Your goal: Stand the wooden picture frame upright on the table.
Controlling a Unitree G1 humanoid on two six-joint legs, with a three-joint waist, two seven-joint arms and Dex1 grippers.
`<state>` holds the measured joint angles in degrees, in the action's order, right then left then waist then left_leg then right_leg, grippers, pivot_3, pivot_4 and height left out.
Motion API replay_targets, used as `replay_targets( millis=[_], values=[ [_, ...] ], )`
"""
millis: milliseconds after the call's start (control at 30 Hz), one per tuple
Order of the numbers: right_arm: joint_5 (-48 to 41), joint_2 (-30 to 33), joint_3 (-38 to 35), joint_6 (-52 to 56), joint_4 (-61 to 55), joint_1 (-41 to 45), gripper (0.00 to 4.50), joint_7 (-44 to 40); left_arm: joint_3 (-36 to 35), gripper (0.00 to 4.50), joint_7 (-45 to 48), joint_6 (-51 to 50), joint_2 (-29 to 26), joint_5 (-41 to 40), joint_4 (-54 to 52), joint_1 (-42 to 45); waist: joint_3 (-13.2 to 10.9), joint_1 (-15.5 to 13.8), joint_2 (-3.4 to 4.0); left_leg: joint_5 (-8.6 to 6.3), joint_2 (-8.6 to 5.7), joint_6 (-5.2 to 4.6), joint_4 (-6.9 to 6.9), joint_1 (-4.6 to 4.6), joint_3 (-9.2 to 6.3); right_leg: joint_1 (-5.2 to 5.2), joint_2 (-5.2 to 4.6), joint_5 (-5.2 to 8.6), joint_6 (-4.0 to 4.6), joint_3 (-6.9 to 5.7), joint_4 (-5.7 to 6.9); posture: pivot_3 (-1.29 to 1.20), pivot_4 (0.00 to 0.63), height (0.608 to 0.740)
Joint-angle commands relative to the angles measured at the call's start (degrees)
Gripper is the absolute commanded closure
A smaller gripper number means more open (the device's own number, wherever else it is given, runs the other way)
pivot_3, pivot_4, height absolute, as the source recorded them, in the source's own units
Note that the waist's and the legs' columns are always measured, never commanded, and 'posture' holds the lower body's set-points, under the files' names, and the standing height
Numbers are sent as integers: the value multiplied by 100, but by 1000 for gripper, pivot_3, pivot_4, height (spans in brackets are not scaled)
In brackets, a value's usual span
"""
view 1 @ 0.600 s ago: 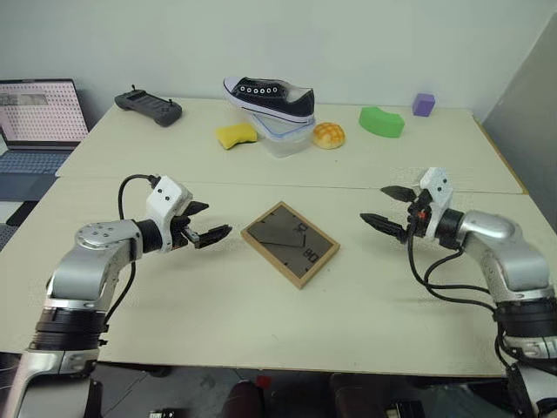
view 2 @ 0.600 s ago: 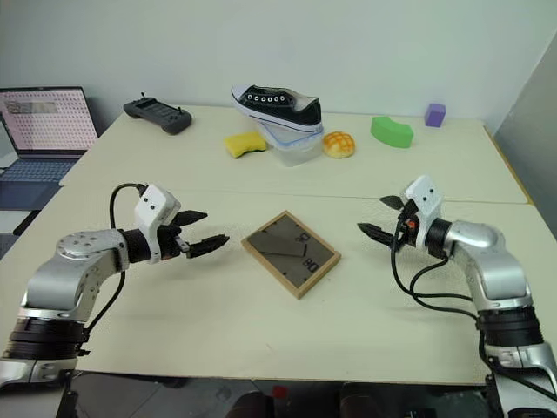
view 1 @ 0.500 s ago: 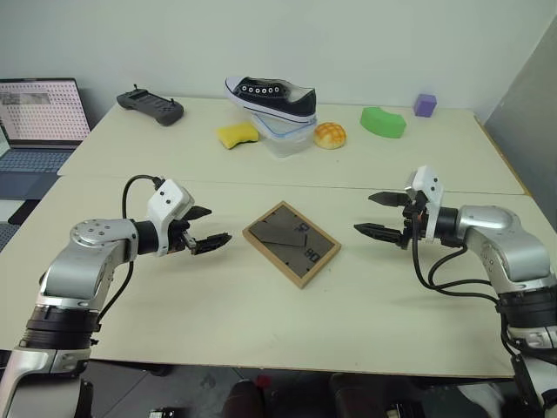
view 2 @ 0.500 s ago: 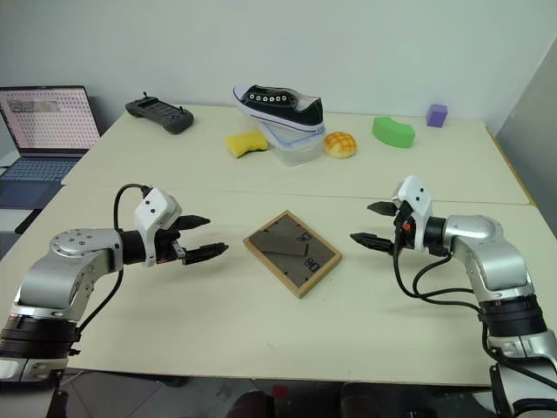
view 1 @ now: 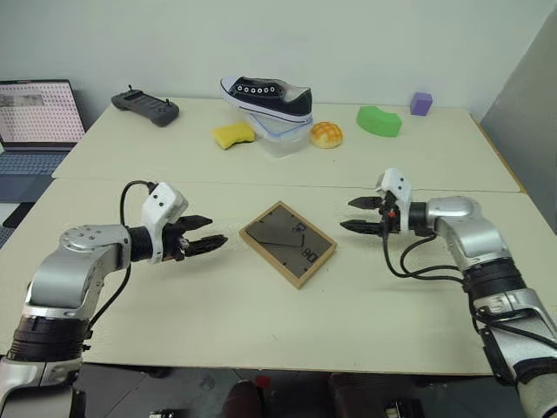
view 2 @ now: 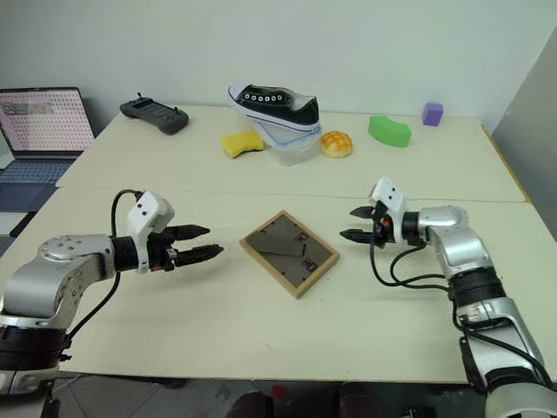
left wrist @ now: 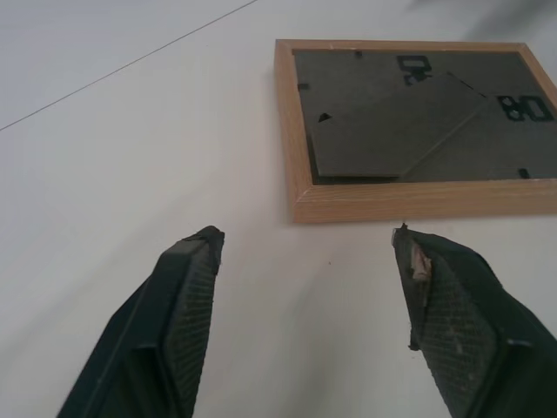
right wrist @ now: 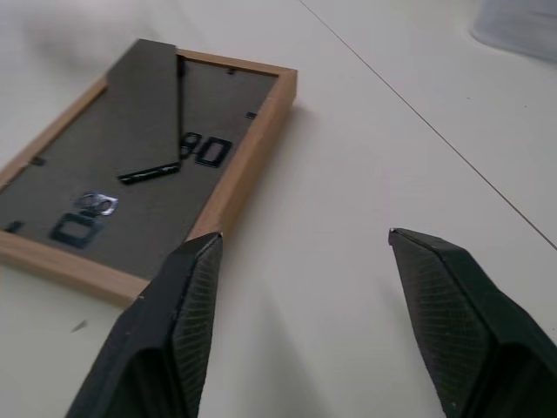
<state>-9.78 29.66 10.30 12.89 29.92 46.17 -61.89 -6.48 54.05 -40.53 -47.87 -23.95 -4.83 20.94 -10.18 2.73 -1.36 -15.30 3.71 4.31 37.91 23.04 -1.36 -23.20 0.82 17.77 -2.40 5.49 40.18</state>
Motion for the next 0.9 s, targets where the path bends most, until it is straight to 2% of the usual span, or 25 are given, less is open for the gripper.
replay_targets(
  millis=[33, 133, 300, 367, 467, 500, 600, 667, 833, 900],
  values=[
    [294, -157, -21, -483, 433, 328, 2402, 254, -229, 2106, -282, -301, 122, -234, -499, -149, -1, 16, 1, 0, -1, 0, -1, 0, 1, 0, -2, 0, 0, 1, 1, 0, 150, 740],
    [517, -319, 61, -724, 724, 373, 3180, 369, -572, 2110, -754, -1108, 519, -773, -788, -204, 1, 8, -1, 0, -3, 1, 1, 1, -1, 1, -6, 0, 0, -2, 3, 0, 150, 740],
    [711, -523, 257, -995, 772, 223, 4423, 196, -1693, 1164, -1140, -3507, 1181, -2929, -1401, -738, 1, 53, -1, 0, -1, 0, 0, 0, -2, 0, -7, 0, 0, 0, 7, 0, 150, 740],
    [732, -566, 288, -1028, 723, 171, 4500, 147, -2047, 689, -1487, -4126, 1459, -3371, -1414, -898, 1, 69, -1, 0, -2, 0, -1, 1, -5, 0, -8, 0, 0, -3, 8, 0, 150, 740],
    [768, -611, 302, -1052, 683, 138, 4500, 152, -2265, 218, -1985, -4438, 1671, -3437, -1430, -1035, 1, 73, -2, 0, -2, 1, 4, -4, -9, 1, -7, 0, 0, -2, 19, 0, 150, 740],
    [784, -615, 308, -1067, 683, 130, 4500, 152, -2204, 44, -2149, -4317, 1644, -3253, -1417, -1050, 1, 73, -2, 1, -2, 2, 6, -6, -10, 1, -7, 0, 0, -3, 26, 0, 150, 740],
    [829, -577, 312, -1124, 656, 80, 4500, 120, -1618, 44, -2288, -3273, 1313, -2345, -1432, -1127, 1, 58, -2, 2, -3, 3, 7, -11, -10, 4, -7, 0, 0, -2, 30, 0, 150, 740],
    [848, -514, 308, -1108, 562, 9, 4500, 62, -920, 44, -1900, -2271, 871, -1623, -1434, -1193, 1, 48, -2, 4, -4, 7, 7, -10, -8, 4, -8, 0, 0, -1, 26, 0, 150, 740],
    [810, -392, 338, -879, -26, -274, 4500, -148, -4, 44, -1397, -775, 512, -630, -860, -958, 1, 30, 0, 16, -8, 30, 1, -10, 1, 4, -12, 0, 0, 2, 15, 0, 150, 740],
    [747, -400, 368, -645, -483, -451, 4500, -199, 234, 416, -1275, -392, 581, -414, -637, -792, 1, 31, 0, 15, -6, 28, 0, -9, 1, 3, -10, 0, 0, 2, 15, 0, 150, 740]
  ],
)
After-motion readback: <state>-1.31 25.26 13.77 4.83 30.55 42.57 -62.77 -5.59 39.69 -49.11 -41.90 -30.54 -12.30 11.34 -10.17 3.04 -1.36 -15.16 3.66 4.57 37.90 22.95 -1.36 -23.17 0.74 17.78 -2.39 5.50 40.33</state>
